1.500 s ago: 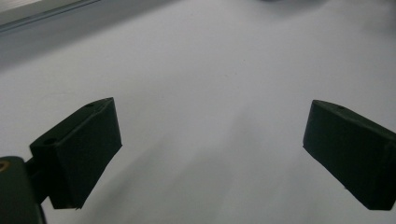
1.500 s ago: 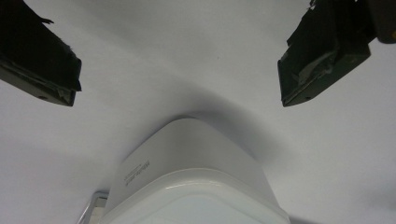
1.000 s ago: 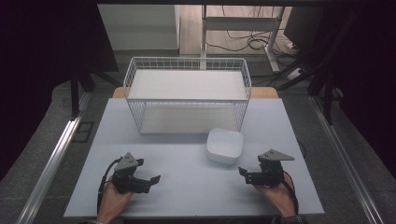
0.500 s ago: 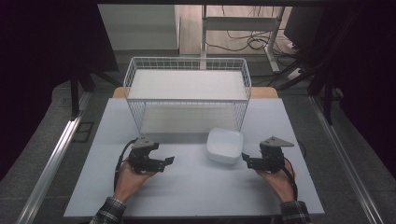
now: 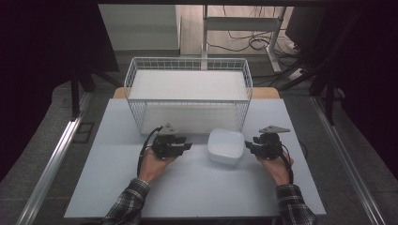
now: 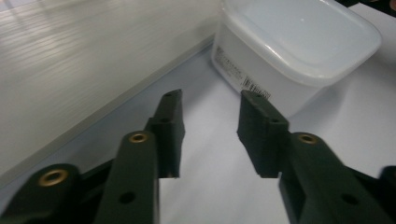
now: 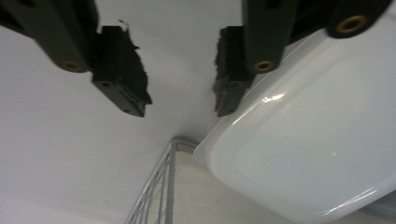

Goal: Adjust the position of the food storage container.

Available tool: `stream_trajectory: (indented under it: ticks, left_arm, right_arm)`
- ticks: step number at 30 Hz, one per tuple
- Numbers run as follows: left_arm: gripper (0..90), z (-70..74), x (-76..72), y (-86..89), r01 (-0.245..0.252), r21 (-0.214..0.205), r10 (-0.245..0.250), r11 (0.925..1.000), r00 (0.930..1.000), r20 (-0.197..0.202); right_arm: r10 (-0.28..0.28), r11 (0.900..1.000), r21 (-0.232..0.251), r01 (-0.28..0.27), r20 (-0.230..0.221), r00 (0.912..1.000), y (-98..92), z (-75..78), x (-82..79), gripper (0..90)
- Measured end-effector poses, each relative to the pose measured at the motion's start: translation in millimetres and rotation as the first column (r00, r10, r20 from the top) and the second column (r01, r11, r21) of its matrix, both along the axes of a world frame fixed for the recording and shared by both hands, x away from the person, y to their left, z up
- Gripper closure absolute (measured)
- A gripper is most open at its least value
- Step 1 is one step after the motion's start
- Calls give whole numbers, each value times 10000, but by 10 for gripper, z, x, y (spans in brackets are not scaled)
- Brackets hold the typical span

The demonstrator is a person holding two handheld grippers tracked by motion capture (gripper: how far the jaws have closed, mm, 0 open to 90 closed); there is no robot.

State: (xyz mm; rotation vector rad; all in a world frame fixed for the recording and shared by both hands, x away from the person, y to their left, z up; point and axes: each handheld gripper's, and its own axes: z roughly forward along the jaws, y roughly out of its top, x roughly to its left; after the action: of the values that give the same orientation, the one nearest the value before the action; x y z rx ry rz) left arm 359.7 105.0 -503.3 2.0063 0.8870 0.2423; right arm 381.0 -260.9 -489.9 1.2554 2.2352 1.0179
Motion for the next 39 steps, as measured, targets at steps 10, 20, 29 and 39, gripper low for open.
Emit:
stream_trajectory:
  ticks: [10,20,29,39]
  left_arm:
    - [897,-120,219,-198,120,275,-109,9995,9991,-398]
    - [900,-156,172,-36,-224,477,257,9986,9973,-691]
    - [900,-139,-122,196,-310,616,367,9976,9950,-931]
    - [900,-158,-527,318,-195,678,270,9975,9934,-1114]
  right_arm:
    - [876,9961,76,-873,-392,9954,246,-53,67,833]
    - [1665,9858,298,-1650,-608,9842,636,-65,16,891]
    - [2211,9752,257,-2198,-666,9730,870,-72,-178,892]
    - [2662,9639,257,-2651,-566,9623,977,-36,-483,892]
